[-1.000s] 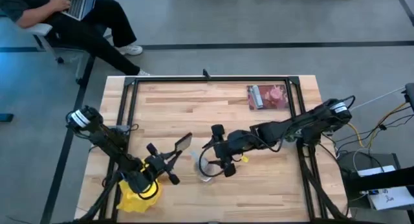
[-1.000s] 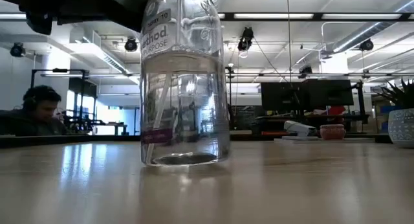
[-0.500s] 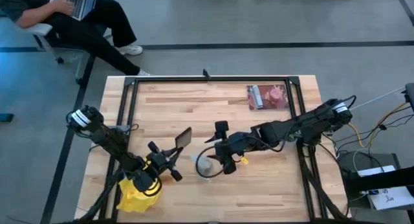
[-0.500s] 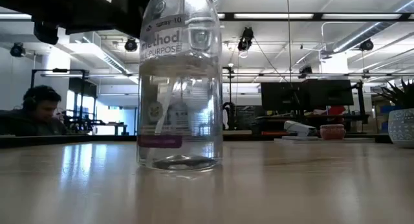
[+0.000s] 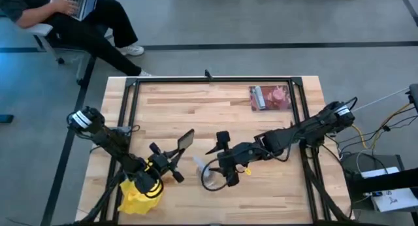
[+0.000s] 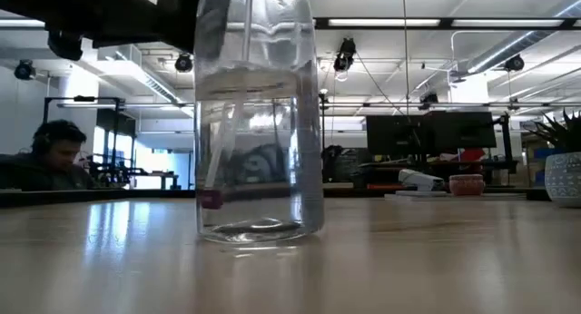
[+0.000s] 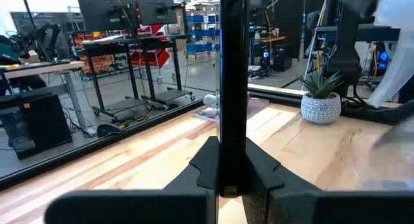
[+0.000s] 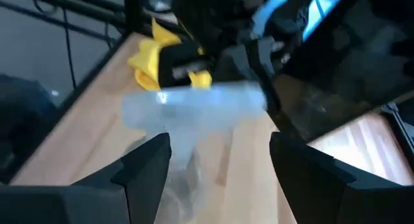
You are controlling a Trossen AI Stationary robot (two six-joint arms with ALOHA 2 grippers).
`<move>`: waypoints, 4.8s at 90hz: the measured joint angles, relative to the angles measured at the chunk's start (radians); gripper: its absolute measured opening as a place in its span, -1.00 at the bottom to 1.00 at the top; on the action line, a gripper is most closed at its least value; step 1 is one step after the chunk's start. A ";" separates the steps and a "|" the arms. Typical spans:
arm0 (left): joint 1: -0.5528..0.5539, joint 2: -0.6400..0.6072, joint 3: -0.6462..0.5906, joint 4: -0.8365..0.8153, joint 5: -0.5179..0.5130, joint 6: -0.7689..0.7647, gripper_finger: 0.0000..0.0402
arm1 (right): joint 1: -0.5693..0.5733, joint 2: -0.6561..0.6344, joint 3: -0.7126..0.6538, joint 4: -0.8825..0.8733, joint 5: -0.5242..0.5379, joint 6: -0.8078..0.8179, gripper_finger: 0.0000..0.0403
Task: Apply microfiber cloth
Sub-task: Spray the black cellphone with the spray bottle
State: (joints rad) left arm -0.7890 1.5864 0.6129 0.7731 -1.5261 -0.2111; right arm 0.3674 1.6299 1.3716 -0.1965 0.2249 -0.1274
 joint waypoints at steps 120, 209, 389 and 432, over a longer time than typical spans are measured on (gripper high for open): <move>0.065 -0.129 0.000 -0.065 0.551 0.072 -0.94 | 0.099 0.187 -0.002 0.178 0.224 0.257 0.98; 0.076 -0.444 -0.297 -0.006 0.708 0.128 -0.94 | 0.024 0.159 -0.051 0.364 0.173 0.012 0.90; 0.481 -0.443 -0.297 0.012 1.269 0.141 -0.92 | 0.234 0.095 -0.117 0.250 0.587 0.319 0.90; 0.574 -0.443 -0.297 -0.004 1.410 0.151 -0.92 | 0.136 0.183 -0.129 0.439 0.452 0.326 0.90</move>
State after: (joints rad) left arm -0.2150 1.1431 0.3161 0.7690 -0.1165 -0.0605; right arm 0.5034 1.8128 1.2430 0.2424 0.6767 0.1982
